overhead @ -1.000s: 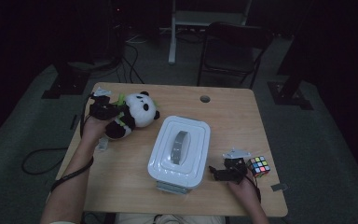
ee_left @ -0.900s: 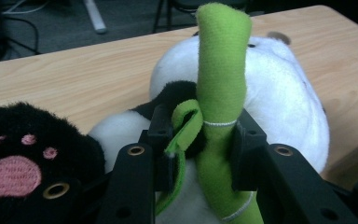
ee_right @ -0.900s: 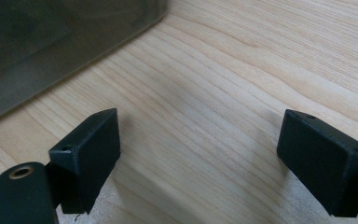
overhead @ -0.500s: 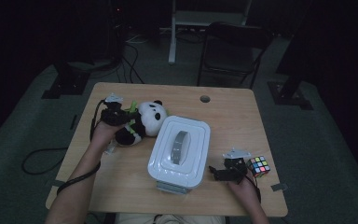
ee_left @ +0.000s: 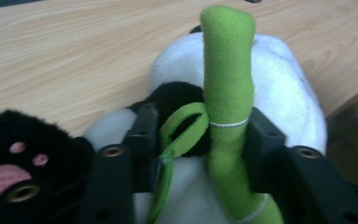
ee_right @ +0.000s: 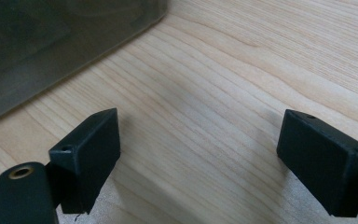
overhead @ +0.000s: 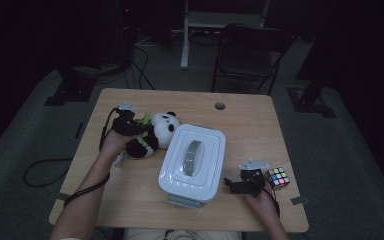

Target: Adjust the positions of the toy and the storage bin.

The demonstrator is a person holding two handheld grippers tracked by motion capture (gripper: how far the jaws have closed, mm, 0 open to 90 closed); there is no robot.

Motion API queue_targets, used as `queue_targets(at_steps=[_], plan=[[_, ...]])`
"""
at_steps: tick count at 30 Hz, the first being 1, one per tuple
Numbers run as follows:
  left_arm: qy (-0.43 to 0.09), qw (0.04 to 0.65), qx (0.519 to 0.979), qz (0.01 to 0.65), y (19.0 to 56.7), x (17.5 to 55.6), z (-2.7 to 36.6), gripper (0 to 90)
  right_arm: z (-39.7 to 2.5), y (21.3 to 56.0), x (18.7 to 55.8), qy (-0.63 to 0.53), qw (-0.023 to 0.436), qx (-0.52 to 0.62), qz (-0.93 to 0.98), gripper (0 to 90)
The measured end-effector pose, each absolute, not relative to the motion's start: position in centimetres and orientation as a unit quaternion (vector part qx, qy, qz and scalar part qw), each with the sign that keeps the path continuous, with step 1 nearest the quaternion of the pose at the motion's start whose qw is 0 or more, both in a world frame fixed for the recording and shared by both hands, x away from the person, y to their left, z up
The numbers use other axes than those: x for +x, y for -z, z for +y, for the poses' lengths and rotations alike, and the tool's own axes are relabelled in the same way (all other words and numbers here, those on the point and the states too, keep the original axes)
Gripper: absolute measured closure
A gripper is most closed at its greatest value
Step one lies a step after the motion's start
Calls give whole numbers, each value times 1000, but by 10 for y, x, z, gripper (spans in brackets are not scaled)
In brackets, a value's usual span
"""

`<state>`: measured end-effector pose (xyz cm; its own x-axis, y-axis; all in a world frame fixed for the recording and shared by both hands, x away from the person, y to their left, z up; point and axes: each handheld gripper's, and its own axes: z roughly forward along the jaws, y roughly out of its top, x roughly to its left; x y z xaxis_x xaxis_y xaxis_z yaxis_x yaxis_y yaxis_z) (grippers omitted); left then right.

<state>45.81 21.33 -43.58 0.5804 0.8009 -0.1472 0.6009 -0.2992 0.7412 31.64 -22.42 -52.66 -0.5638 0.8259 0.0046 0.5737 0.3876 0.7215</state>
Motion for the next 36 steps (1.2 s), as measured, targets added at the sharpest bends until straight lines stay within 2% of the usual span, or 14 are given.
queue_targets(at_steps=[8, 14, 17, 20, 25, 27, 36], plan=[[-140, 419, 783, 438, 427, 450, 222, 364, -224, 527, 316, -348, 181, 430, 813, 129], [-145, 413, 787, 436, 421, 442, 228, 192, -224, 527, 316, -348, 181, 430, 813, 129], [-147, 415, 785, 435, 419, 437, 231, 188, -224, 527, 316, -348, 181, 430, 813, 129], [-143, 412, 792, 428, 418, 430, 234, 105, -224, 527, 316, -348, 181, 430, 813, 129], [-142, 408, 799, 419, 418, 421, 236, 83, -224, 527, 316, -348, 181, 431, 813, 129], [-139, 411, 799, 416, 419, 415, 238, 19, -224, 527, 316, -348, 181, 430, 813, 129], [-142, 416, 802, 404, 422, 392, 242, 19, -224, 527, 316, -348, 181, 430, 813, 129]])
